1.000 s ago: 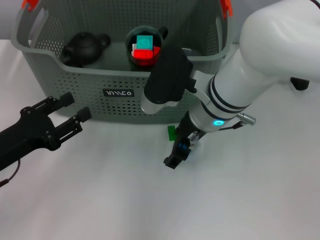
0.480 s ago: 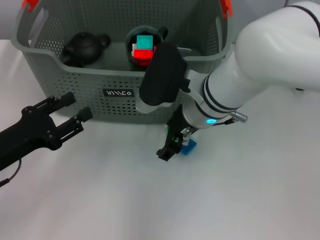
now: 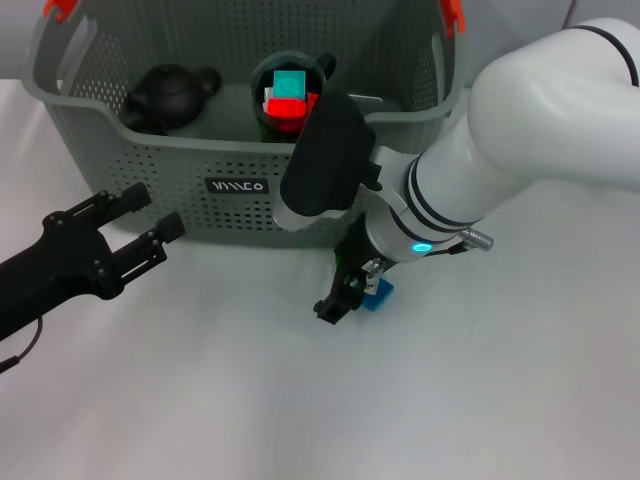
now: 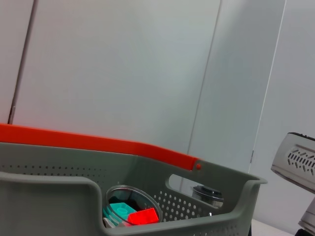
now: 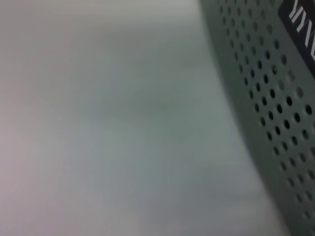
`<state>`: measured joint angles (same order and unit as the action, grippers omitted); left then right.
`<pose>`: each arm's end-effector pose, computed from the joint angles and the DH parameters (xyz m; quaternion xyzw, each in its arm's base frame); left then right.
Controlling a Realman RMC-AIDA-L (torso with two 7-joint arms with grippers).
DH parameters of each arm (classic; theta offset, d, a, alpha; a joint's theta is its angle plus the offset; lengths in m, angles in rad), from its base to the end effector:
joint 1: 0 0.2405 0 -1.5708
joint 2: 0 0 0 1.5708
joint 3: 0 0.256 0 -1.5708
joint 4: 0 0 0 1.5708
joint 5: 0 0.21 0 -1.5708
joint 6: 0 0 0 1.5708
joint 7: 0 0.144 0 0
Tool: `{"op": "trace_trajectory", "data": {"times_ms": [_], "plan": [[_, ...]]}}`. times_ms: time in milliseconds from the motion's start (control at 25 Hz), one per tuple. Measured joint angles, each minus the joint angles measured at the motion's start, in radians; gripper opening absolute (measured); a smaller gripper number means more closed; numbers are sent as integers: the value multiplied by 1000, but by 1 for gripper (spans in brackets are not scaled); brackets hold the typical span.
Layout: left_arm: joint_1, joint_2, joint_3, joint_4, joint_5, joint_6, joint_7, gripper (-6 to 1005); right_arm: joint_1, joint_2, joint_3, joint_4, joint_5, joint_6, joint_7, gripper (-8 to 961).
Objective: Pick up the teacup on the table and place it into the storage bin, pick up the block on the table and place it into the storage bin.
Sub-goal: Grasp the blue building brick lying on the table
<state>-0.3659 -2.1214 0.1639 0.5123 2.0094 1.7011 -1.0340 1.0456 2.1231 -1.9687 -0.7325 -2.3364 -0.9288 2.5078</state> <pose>-0.3215 0.2669 0.0202 -0.8444 -0.2342 -0.3773 0.2997 0.1091 0.3789 -0.1484 -0.9650 0.0869 -0.2010 0.1445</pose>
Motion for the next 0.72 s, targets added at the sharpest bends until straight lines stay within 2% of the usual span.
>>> {"op": "trace_trajectory", "data": {"times_ms": [320,720], "plan": [[-1,0,2,0,0,-2,0,627,3,0,-19,15,30,-2,-4,871],[-1,0,2,0,0,-2,0,627,12,-5,-18,5,60,-102,-14,870]]}}
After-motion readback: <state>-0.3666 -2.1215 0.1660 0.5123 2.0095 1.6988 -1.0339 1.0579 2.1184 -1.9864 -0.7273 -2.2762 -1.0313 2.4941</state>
